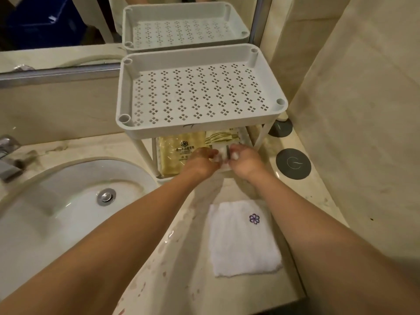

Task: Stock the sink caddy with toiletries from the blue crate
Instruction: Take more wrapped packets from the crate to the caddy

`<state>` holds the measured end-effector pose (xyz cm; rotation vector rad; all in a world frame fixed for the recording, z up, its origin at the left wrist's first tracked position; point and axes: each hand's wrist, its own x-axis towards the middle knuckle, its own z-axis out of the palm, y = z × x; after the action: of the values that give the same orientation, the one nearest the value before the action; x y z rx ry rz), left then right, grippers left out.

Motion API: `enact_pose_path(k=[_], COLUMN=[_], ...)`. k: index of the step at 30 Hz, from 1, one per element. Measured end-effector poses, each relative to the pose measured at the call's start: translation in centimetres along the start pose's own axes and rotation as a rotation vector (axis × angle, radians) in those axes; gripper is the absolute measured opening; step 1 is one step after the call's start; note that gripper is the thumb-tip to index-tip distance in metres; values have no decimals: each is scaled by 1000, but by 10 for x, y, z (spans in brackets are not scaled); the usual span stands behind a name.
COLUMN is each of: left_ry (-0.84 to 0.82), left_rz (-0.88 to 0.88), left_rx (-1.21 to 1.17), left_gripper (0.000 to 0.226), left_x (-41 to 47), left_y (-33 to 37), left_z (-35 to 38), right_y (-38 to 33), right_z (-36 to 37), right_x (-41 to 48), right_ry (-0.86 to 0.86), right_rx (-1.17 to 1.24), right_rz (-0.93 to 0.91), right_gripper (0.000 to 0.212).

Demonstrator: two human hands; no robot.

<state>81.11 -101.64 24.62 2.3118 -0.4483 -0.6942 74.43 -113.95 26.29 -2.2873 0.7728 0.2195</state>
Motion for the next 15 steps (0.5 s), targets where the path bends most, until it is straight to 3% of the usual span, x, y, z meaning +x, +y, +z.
enact_pose_path(k=[3,7,15], left_ry=[-14,-73,3], left_rz=[-64,-96,-103], left_rx=[-78,-232,-18], left_gripper=[37,14,10], left_x=[12,21,29], left_y=[0,0,0], left_z=[7,12,19], right_y=[-1,-1,4], right_z=[2,3,11], right_x=[11,18,27], right_ry=[-4,33,96], right_rx=[-180,-285,-390], right_rz=[-24,-45,-70], right_gripper=[14,25,23])
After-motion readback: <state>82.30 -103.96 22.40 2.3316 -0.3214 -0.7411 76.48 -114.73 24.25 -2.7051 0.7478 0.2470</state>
